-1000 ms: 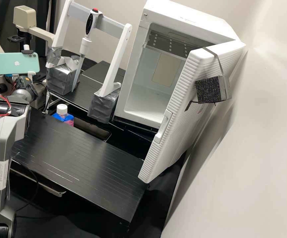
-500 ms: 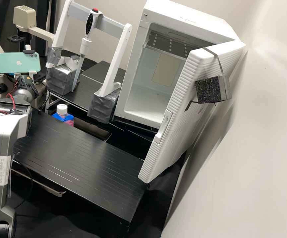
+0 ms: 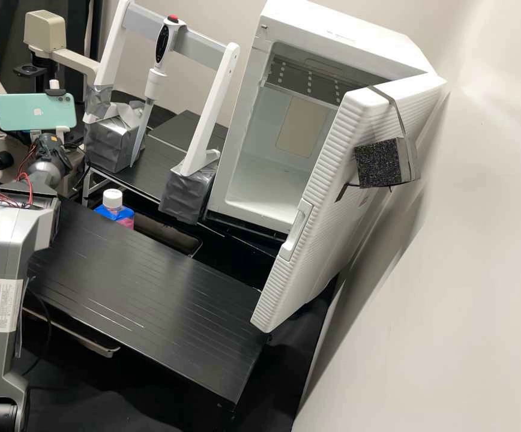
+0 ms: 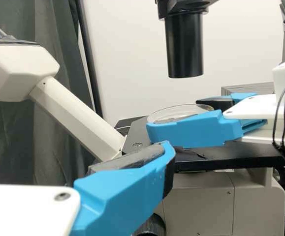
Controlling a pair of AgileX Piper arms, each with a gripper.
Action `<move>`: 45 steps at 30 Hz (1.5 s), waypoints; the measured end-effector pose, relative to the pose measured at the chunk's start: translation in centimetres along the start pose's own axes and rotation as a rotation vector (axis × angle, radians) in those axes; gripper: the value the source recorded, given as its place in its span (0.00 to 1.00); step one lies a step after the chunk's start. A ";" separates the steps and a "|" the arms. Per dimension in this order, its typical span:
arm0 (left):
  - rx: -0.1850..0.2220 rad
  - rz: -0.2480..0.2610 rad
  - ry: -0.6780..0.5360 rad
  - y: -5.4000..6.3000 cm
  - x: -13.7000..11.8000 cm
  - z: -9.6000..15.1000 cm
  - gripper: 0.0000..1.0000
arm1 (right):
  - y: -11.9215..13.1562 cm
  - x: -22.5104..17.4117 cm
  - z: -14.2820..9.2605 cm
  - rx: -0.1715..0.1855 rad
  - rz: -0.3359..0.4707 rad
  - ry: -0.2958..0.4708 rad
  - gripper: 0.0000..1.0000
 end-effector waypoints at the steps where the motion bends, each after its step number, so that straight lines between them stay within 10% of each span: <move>1: 0.000 0.000 0.000 0.0 0.0 0.0 1.00 | 0.0 0.0 0.1 0.000 0.000 -0.002 1.00; 19: 0.000 0.000 0.000 0.0 0.0 0.0 1.00 | 0.7 -2.6 0.7 0.002 -0.027 -0.020 1.00; 40: 0.000 0.000 0.000 0.0 0.0 0.0 1.00 | 2.4 -16.2 -8.1 -0.012 0.059 0.236 1.00; 45: 0.000 0.000 0.000 0.0 0.0 0.0 1.00 | 1.9 -20.8 -7.3 0.007 0.223 0.190 1.00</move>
